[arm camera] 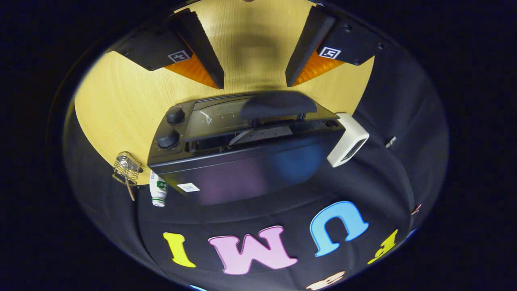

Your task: Open the toaster oven, put the food inside, and close the toaster oven door.

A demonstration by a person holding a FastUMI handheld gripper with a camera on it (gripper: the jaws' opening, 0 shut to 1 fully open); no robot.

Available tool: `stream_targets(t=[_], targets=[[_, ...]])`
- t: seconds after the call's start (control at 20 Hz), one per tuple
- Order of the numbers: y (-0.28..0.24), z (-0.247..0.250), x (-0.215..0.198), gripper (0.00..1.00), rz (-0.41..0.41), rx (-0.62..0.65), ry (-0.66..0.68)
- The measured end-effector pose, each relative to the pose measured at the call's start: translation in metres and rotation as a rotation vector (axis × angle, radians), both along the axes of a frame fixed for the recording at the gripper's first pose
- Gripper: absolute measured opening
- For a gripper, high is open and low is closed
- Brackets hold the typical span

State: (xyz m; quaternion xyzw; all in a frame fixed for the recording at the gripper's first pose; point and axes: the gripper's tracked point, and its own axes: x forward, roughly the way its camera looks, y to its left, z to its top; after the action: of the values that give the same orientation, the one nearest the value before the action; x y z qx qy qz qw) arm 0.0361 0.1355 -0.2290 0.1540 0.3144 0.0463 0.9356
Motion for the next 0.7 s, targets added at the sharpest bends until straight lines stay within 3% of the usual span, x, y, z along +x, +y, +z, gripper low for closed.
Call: stream_targets(t=[0.3, 0.7], targets=[[-0.045, 0.045, -0.03, 0.99, -0.03, -0.029, -0.122], [-0.106, 0.151, -0.078, 0.99, 0.064, -0.347, -0.472]])
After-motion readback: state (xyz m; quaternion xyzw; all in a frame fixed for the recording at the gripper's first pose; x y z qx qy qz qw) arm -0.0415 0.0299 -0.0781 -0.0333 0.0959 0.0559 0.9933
